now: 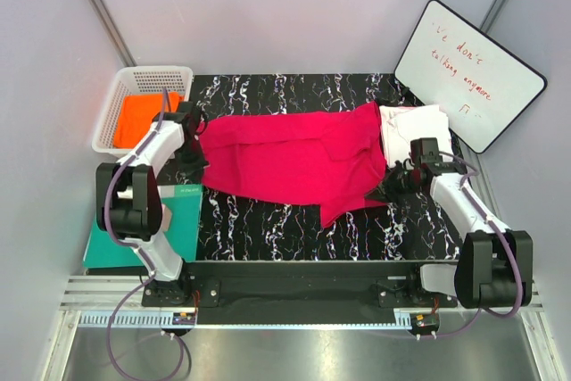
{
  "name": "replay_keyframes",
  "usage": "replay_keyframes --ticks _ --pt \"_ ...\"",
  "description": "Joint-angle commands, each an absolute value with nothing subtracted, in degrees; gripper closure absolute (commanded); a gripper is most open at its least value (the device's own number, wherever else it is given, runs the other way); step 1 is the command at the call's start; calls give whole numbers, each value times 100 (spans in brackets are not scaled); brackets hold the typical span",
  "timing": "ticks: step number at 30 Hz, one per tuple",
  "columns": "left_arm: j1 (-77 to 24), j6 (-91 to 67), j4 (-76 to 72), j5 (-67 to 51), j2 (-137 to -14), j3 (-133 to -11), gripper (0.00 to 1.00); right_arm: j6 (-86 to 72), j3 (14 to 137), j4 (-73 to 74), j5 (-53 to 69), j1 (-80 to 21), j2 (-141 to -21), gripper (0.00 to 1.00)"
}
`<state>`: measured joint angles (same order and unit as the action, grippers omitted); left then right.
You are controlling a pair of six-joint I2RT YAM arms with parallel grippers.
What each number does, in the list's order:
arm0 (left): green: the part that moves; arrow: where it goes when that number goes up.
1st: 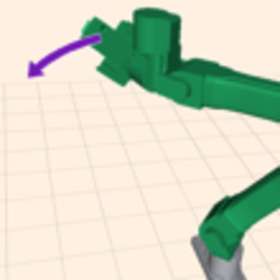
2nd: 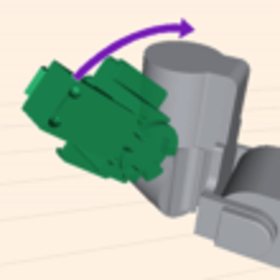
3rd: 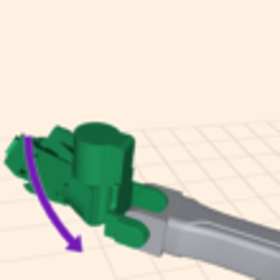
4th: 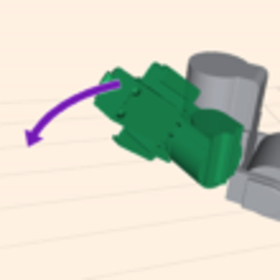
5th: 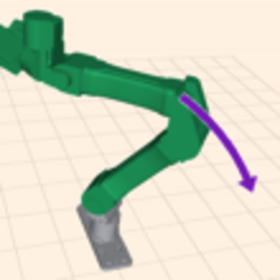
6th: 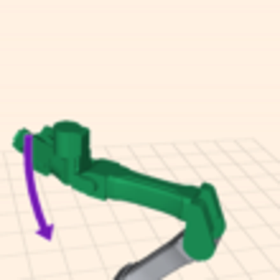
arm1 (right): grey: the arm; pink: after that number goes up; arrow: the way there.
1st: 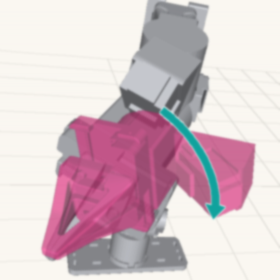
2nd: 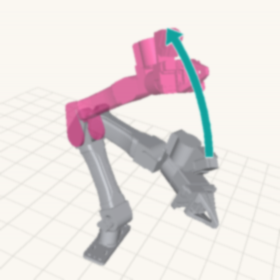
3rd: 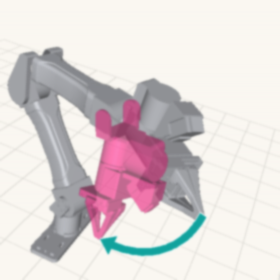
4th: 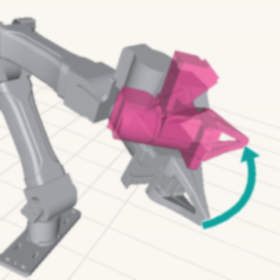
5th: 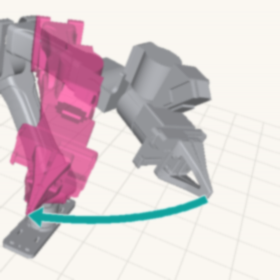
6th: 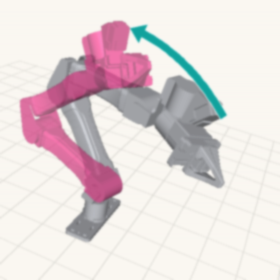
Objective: Fold and stack the t-shirts
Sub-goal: Grap the side of the flattened tshirt closest away from the robot with both arms, then fold the other side of the tshirt into a rectangle
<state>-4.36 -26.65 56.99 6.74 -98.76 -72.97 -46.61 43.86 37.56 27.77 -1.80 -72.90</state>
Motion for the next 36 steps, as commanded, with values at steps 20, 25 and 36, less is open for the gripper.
replay_keyframes --ticks 20,25,36 --pt "-431 -2285 6741 731 -11925 -10361 100 -3665 8566 3700 2865 -167 -10387 100" --pt "-431 -2171 7074 448 -12427 -11142 98 -3656 9552 3867 2892 -158 -11476 100" --pt "-387 -1829 7453 703 -12727 -11470 1 -3850 11661 4376 2821 -149 -13059 100"
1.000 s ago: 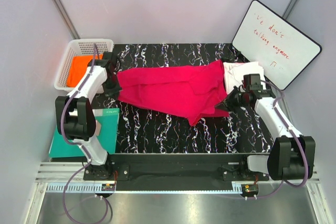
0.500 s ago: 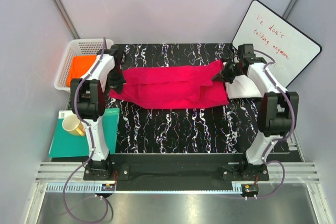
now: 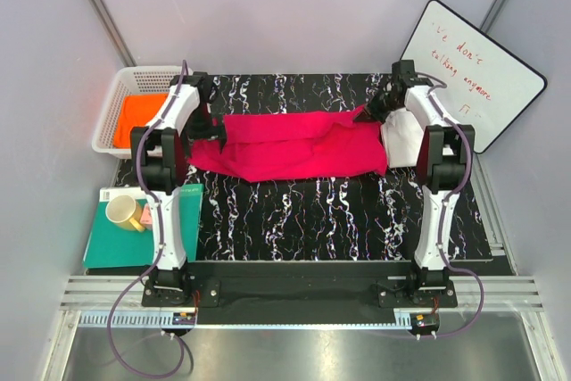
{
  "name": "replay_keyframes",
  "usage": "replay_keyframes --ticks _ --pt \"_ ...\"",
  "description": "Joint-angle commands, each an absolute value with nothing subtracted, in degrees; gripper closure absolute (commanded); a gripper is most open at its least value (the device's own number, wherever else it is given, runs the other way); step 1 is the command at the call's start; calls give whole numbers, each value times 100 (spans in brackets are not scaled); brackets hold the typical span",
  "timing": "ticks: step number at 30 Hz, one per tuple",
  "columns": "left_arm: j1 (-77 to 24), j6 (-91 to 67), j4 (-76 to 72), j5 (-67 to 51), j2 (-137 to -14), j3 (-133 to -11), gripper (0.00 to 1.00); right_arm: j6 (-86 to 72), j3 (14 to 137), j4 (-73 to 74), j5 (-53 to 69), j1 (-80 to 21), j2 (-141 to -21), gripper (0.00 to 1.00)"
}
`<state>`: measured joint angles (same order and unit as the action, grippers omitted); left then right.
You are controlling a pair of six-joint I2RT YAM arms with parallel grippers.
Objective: Fold and stack the t-shirts
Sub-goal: Fold the other side of the tshirt into a rectangle
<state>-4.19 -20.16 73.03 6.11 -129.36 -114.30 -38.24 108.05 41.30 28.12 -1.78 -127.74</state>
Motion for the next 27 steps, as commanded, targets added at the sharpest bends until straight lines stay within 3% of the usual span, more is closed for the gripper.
replay_keyframes --ticks 1,10,19,20,21,27 --pt "-387 -1785 7453 747 -12692 -11461 1 -3850 11820 4455 2795 -158 -13130 100" --pt "-395 -1617 7348 1213 -12392 -11540 1 -3832 12603 4614 2628 -97 -13491 100" --pt "-396 -1608 7295 1248 -12463 -11821 1 -3744 12568 4807 2189 -35 -13913 100" --pt "-404 -1617 7295 1257 -12454 -11830 1 -3744 12568 4834 2171 -35 -13974 95" --pt "-404 -1626 7278 1283 -12402 -11839 1 -3735 12612 4860 2145 -35 -13992 76" --pt "-413 -1538 6821 1169 -12191 -11839 1 -3499 12884 4834 1969 -26 -13606 43"
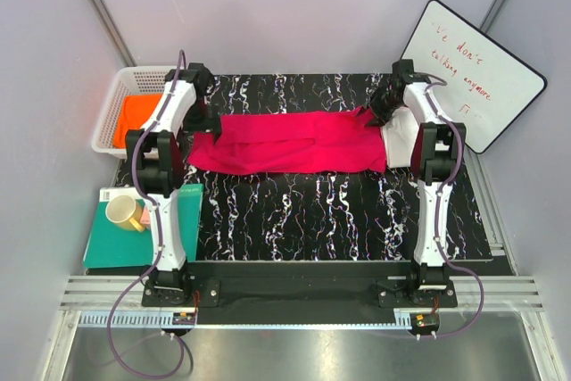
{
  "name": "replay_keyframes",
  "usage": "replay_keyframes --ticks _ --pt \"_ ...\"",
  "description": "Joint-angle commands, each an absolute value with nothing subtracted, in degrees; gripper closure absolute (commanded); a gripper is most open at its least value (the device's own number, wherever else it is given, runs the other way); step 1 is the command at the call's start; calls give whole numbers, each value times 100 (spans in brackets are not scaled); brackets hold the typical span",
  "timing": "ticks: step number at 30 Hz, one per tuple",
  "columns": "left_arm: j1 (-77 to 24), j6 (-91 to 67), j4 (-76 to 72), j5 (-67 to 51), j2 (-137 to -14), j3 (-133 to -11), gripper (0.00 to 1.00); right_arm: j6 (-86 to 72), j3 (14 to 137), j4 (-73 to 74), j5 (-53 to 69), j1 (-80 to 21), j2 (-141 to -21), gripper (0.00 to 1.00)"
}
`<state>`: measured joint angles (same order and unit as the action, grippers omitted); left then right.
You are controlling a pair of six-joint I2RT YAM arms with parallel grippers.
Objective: Fold and stack the t-shirts
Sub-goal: Fold the other side of the tshirt into a rectangle
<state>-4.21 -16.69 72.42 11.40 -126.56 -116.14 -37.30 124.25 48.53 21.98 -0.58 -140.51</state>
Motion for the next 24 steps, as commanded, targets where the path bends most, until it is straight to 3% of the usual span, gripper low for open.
replay_keyframes --ticks 1,8,11,13,14,16,18,24 --pt "-413 -1503 6759 1038 -12208 -11865 1 -3446 12920 4799 2012 -52 -13545 38" --pt "-544 -1196 6619 659 -12656 -12129 2 -3164 12929 4746 2575 -167 -13350 35" --pt "-606 -1195 6574 686 -12814 -12207 9 -3225 12744 4702 2733 -254 -13394 35" --pt "-606 -1187 6531 555 -12902 -12260 30 -3261 12639 4632 2838 -316 -13430 35" --pt "-606 -1204 6530 528 -12946 -12330 61 -3313 12613 4606 2856 -334 -13447 34" --pt "-606 -1230 6530 431 -13043 -12375 77 -3340 12568 4553 2909 -395 -13456 34" --pt "-615 -1204 6548 326 -13122 -12349 80 -3384 12542 4526 2962 -430 -13482 34" --pt "-668 -1090 6609 474 -13043 -11752 77 -3393 12568 4447 3252 -475 -13579 35"
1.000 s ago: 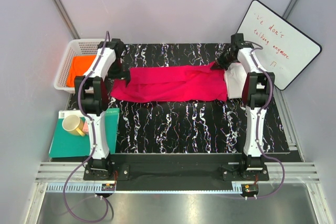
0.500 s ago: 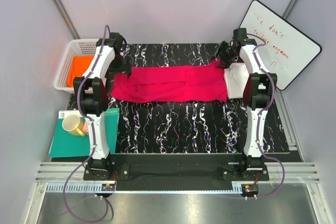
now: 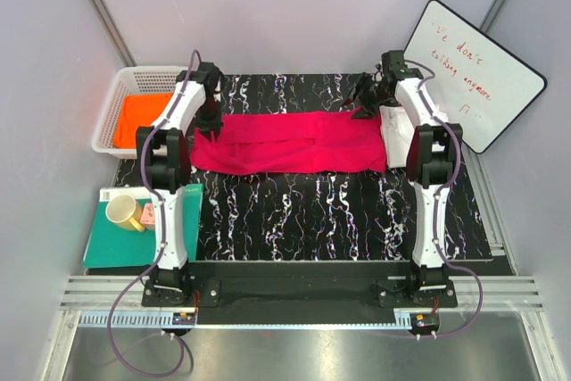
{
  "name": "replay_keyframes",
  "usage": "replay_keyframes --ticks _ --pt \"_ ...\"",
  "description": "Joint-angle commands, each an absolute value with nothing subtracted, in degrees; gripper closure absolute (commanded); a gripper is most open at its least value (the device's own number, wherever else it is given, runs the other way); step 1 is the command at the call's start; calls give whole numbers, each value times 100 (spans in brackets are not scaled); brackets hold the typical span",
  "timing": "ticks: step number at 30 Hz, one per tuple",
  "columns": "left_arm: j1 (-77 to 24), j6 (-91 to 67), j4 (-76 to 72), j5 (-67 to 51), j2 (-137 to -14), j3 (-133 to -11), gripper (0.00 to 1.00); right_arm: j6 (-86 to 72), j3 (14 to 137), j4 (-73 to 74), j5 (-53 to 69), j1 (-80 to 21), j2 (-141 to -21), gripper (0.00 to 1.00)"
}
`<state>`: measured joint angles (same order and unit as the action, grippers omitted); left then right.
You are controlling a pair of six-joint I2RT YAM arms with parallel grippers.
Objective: Fold and stack the t-shirts
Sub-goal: Fold the other side of the tshirt into a rectangle
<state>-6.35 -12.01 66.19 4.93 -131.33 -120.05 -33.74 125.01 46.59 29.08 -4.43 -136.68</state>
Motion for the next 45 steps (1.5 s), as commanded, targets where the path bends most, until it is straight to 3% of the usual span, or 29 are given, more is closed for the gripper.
replay_keyframes --ticks 1,6,8,13,20,25,33,35,37,40,45 --pt "-668 -1090 6644 466 -13034 -11699 76 -3358 12603 4447 3304 -518 -13605 35" --pt "-668 -1107 6644 308 -12964 -11408 65 -3217 12656 4500 3498 -773 -13632 36" --pt "-668 -1125 6636 299 -12999 -11382 56 -3191 12586 4509 3533 -878 -13641 37" --pt "-694 -1160 6636 255 -13087 -11347 52 -3199 12577 4509 3612 -1002 -13658 37" --pt "-791 -1169 6627 272 -13306 -11399 53 -3103 12805 4596 3849 -1186 -13737 37" --pt "-835 -1160 6583 281 -13289 -11259 67 -2918 12841 4746 3885 -1353 -13702 37" --pt "-853 -1142 6486 343 -13131 -11127 67 -2821 12762 4843 3902 -1441 -13632 37" --pt "-853 -1151 6477 404 -13052 -11109 60 -2804 12718 4851 3902 -1450 -13614 38" --pt "-844 -1204 6469 483 -12886 -11066 43 -2795 12657 4834 3894 -1468 -13588 38" --pt "-835 -1292 6469 562 -12684 -10995 25 -2786 12569 4843 3902 -1485 -13535 38" --pt "-800 -1450 6425 395 -12463 -10785 24 -2769 12542 4843 3946 -1494 -13561 38"
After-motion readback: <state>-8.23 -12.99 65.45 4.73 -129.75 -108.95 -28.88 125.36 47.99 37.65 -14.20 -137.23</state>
